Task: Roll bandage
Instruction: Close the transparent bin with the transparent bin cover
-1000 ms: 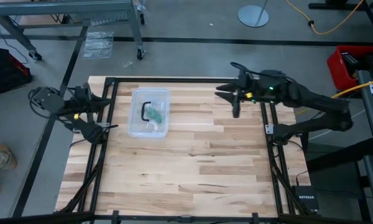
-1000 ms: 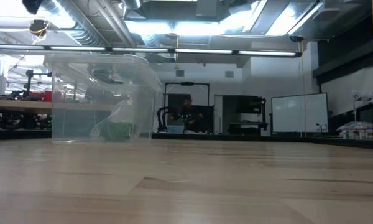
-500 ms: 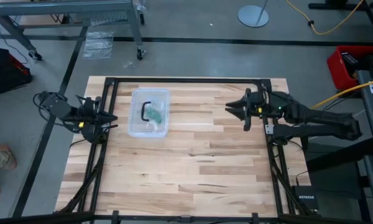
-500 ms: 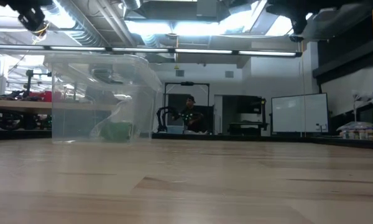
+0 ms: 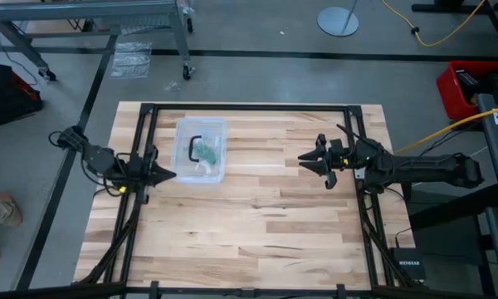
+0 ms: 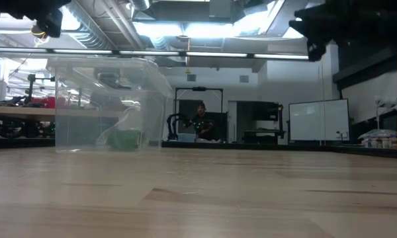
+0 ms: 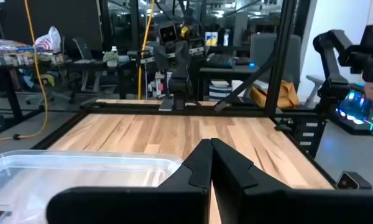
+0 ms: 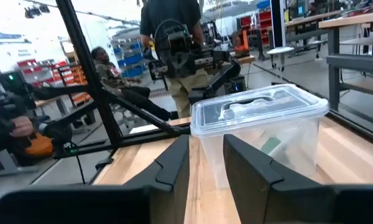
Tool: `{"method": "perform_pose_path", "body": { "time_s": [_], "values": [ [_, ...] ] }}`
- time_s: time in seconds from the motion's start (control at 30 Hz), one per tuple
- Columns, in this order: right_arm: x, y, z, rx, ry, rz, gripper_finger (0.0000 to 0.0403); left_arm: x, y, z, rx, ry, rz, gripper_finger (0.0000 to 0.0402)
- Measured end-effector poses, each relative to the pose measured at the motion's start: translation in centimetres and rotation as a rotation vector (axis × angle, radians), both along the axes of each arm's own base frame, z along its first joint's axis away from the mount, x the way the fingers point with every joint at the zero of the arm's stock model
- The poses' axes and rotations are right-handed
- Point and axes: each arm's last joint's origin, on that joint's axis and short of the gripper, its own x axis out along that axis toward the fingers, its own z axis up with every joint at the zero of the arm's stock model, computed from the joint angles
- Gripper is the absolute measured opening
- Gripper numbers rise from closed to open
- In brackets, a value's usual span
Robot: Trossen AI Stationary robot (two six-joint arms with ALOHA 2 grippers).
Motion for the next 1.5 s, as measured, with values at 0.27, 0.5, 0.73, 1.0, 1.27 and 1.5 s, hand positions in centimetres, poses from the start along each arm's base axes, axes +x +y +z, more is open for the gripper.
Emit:
{"method": "perform_pose_path", "body": {
  "time_s": [0.27,0.5,0.73,1.0,1.27,1.5],
  "values": [
    [-0.6,0.1,-3.2,0.029,-0.005,0.003,0.0104,0.8,-0.7,-2.7,0.03,0.017,-0.057,0.0],
    [-1.0,0.4,-4.8,0.03,0.016,0.069,0.0104,1.2,-1.5,-5.2,-0.001,0.073,-0.233,0.0],
    [-1.3,0.5,-5.6,0.027,0.022,0.109,0.0104,1.7,-1.8,-6.9,0.067,-0.02,-0.24,0.0],
    [-1.7,0.6,-6.3,0.009,-0.01,0.107,0.0104,2.3,-0.6,-6.8,0.204,-0.108,-0.076,0.0],
    [-1.6,0.2,-7.3,-0.023,0.085,-0.032,0.0104,2.8,1.4,-7.1,0.232,-0.053,0.117,0.0],
    [-1.7,-0.4,-8.2,-0.035,0.179,-0.217,0.0104,2.9,2.2,-7.6,0.244,0.017,0.175,0.0]
  ]
}}
